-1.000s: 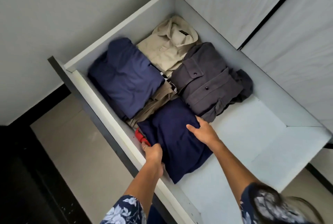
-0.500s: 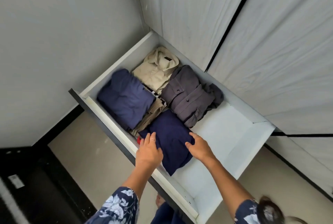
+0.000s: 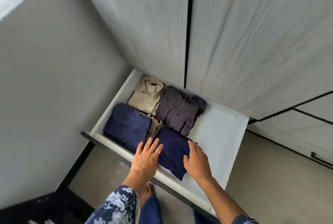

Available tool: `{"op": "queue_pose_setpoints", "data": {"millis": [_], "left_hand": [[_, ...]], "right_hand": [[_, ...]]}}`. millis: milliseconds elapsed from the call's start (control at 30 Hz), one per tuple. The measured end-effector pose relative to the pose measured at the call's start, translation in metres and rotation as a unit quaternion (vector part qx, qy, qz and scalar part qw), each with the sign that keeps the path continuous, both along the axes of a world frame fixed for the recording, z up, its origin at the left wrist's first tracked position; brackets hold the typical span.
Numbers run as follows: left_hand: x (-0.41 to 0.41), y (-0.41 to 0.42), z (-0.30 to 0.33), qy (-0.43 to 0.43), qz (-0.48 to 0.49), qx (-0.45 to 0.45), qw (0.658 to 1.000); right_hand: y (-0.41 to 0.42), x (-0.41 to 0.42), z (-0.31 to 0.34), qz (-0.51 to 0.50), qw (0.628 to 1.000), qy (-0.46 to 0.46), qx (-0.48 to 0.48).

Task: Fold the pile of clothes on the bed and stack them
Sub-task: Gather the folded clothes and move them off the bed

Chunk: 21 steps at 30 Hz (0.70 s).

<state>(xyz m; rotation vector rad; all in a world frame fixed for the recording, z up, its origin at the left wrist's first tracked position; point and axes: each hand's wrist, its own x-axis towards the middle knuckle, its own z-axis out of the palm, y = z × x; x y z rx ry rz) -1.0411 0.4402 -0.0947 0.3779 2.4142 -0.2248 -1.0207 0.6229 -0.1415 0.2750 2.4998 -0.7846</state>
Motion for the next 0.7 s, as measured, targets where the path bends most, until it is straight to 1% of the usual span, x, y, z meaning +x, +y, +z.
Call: {"op": "queue_pose_setpoints", "data": {"millis": [133,200,300,433,600,667,700], "left_hand": [[0.000,-0.032,-0.013,-0.041,0.074,0.026,0.996],[0.000,-0.051,-0.022,-0.072,0.133,0.050,0.987],[0.002,-0.077,-0.038,-0.099,0.256,0.083,0.958],[0.010,-0.100,-0.063,-0.119,0.335,0.120,0.927],[0.026,-0.106,-0.080,-0.156,0.444,0.143,0.871],[0.032,-0.106,-0.087,-0.167,0.491,0.155,0.841],[0.036,-0.105,-0.093,-0.173,0.517,0.164,0.822]], "right_hand": [[-0.031,0.018,-0.005,-0.081,0.995,-0.049,-0.018],[-0.050,0.027,-0.010,-0.151,0.985,-0.071,-0.040],[-0.078,0.045,-0.015,-0.276,0.951,-0.094,-0.106],[-0.109,0.075,-0.021,-0.378,0.905,-0.126,-0.152],[-0.134,0.107,-0.036,-0.428,0.870,-0.173,-0.170],[-0.141,0.117,-0.046,-0.461,0.844,-0.199,-0.191],[-0.144,0.121,-0.051,-0.489,0.821,-0.209,-0.208]]}}
